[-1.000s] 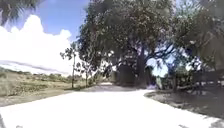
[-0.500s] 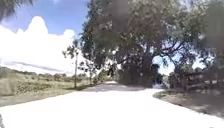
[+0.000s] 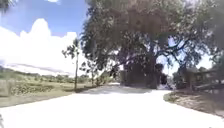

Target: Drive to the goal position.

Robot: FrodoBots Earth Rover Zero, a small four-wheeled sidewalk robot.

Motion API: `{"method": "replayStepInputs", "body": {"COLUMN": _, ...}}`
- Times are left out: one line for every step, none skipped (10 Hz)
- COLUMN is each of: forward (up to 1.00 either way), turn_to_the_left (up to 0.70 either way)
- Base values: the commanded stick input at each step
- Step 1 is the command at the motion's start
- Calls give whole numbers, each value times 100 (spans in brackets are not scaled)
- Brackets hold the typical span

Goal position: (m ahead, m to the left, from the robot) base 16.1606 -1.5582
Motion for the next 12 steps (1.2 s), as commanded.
{"method": "replayStepInputs", "body": {"forward": 85, "turn_to_the_left": 0}}
{"method": "replayStepInputs", "body": {"forward": 85, "turn_to_the_left": 0}}
{"method": "replayStepInputs", "body": {"forward": 85, "turn_to_the_left": 0}}
{"method": "replayStepInputs", "body": {"forward": 85, "turn_to_the_left": 0}}
{"method": "replayStepInputs", "body": {"forward": 85, "turn_to_the_left": 0}}
{"method": "replayStepInputs", "body": {"forward": 85, "turn_to_the_left": 0}}
{"method": "replayStepInputs", "body": {"forward": 85, "turn_to_the_left": 0}}
{"method": "replayStepInputs", "body": {"forward": 85, "turn_to_the_left": 0}}
{"method": "replayStepInputs", "body": {"forward": 85, "turn_to_the_left": 0}}
{"method": "replayStepInputs", "body": {"forward": 85, "turn_to_the_left": 0}}
{"method": "replayStepInputs", "body": {"forward": 85, "turn_to_the_left": 0}}
{"method": "replayStepInputs", "body": {"forward": 85, "turn_to_the_left": 0}}
